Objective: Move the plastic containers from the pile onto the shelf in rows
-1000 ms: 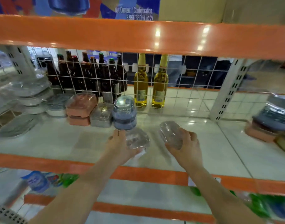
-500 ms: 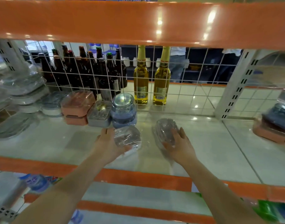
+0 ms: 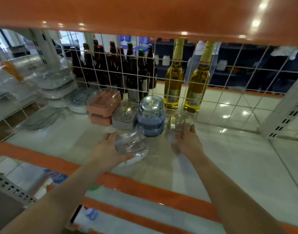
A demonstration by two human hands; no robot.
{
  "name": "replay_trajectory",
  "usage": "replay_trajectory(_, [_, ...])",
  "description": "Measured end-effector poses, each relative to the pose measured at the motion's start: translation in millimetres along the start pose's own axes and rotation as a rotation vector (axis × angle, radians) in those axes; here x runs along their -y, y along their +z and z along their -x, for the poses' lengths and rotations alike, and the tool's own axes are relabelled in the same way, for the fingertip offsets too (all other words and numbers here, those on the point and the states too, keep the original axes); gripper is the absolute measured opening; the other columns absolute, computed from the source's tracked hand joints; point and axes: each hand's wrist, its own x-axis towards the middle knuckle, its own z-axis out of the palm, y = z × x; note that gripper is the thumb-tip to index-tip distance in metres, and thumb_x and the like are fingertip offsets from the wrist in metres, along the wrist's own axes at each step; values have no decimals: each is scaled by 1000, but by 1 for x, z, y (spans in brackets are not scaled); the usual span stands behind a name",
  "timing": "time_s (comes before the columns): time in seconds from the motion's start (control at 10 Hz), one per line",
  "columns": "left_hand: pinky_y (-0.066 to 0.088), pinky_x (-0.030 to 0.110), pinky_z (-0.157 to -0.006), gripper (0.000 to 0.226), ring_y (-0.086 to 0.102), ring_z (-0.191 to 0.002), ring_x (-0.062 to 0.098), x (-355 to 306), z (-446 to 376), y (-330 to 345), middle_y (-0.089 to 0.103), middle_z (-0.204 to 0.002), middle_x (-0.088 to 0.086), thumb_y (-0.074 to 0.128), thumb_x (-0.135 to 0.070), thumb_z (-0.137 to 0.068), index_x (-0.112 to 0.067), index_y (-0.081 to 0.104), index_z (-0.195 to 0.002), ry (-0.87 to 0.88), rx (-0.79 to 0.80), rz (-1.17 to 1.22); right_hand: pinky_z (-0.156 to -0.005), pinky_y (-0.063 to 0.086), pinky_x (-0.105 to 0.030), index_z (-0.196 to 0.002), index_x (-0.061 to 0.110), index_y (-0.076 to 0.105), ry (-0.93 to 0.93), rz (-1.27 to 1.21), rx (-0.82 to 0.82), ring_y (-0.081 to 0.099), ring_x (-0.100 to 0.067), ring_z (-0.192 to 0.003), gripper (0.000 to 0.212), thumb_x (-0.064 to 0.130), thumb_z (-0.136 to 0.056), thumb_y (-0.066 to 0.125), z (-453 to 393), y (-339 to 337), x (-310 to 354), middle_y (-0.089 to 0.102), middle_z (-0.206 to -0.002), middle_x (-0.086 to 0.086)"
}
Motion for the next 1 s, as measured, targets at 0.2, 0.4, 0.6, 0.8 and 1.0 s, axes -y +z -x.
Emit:
replay_trajectory(0.2, [44,34,-92,96,52,-113,26,3,-4,0,42,-124,2,80,-55,-56,-13,42,-133,-21,2,-9,-107,29,-38,-147,11,28,13,-10,51,29,-32,-136,53,22,-98,45,-15,1,7,22,-152,-15])
replay_trajectory(0.4, [44,34,-90,89,53,-115,27,1,3,-1,43,-131,3,82,-46,-64,-17,39,-137,23,-24,-59,-102,36,-36,-142,15,39,44,-181,43,43,-30,-129,51,25,-94,54,-12,-7,5,43,-142,-10])
replay_trajectory(0.6, [39,29,-93,90,49,-117,23,-21,14,-1,39,-133,1,79,-48,-67,-19,36,-140,134,2,-86,-85,41,-31,-129,9,52,110,-300,-176,55,-30,-112,37,18,-93,53,-1,-18,-10,58,-125,-13])
replay_trajectory(0.8, [42,30,-94,100,50,-114,18,-44,26,9,42,-128,-5,66,-74,-53,-24,41,-135,232,75,-143,-93,39,-29,-135,13,48,134,-259,-195,52,-29,-116,43,17,-92,54,11,-39,-34,46,-137,-15])
replay_trajectory(1.0, [38,23,-89,102,47,-115,14,-62,36,13,41,-128,-6,65,-76,-52,-24,40,-136,304,93,-129,-88,38,-26,-130,10,52,125,-219,-187,55,-28,-111,38,16,-92,55,21,-50,-52,50,-131,-17])
